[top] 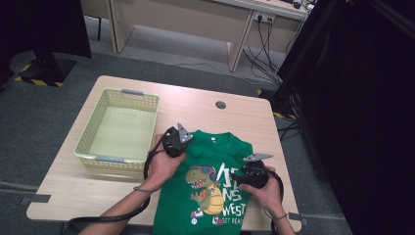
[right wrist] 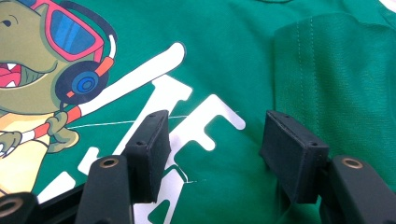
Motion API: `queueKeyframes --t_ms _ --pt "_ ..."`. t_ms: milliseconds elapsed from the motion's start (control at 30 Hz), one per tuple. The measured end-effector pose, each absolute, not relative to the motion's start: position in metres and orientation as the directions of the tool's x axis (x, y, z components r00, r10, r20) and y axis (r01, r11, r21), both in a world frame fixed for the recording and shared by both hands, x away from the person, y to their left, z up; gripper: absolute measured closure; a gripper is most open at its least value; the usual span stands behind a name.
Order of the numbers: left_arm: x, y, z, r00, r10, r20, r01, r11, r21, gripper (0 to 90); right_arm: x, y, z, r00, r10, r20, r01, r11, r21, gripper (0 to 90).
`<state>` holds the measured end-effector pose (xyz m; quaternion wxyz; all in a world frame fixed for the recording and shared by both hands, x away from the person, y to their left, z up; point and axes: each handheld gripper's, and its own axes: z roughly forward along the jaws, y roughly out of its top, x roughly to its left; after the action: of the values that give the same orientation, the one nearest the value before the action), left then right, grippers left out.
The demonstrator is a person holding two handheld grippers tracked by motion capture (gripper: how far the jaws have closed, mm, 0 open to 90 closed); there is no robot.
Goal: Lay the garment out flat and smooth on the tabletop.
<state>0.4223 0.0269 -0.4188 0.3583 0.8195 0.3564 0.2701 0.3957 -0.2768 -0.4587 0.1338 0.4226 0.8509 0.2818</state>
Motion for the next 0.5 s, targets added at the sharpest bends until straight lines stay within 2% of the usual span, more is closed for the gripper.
queueKeyframes --t_ms 300,500 --pt "0.42 0.039 -0.401 0.568 0.797 0.206 0.358 -0.465 0.81 68.5 0.396 -0.277 -0.459 -0.605 0.796 0.01 0.645 0.482 0.593 41.6" --pt "0.416 0.032 -0.404 0.614 0.767 0.189 0.347 -0.477 0.808 65.1 0.4 -0.279 -0.458 -0.601 0.799 0.011 0.65 0.48 0.589 41.8"
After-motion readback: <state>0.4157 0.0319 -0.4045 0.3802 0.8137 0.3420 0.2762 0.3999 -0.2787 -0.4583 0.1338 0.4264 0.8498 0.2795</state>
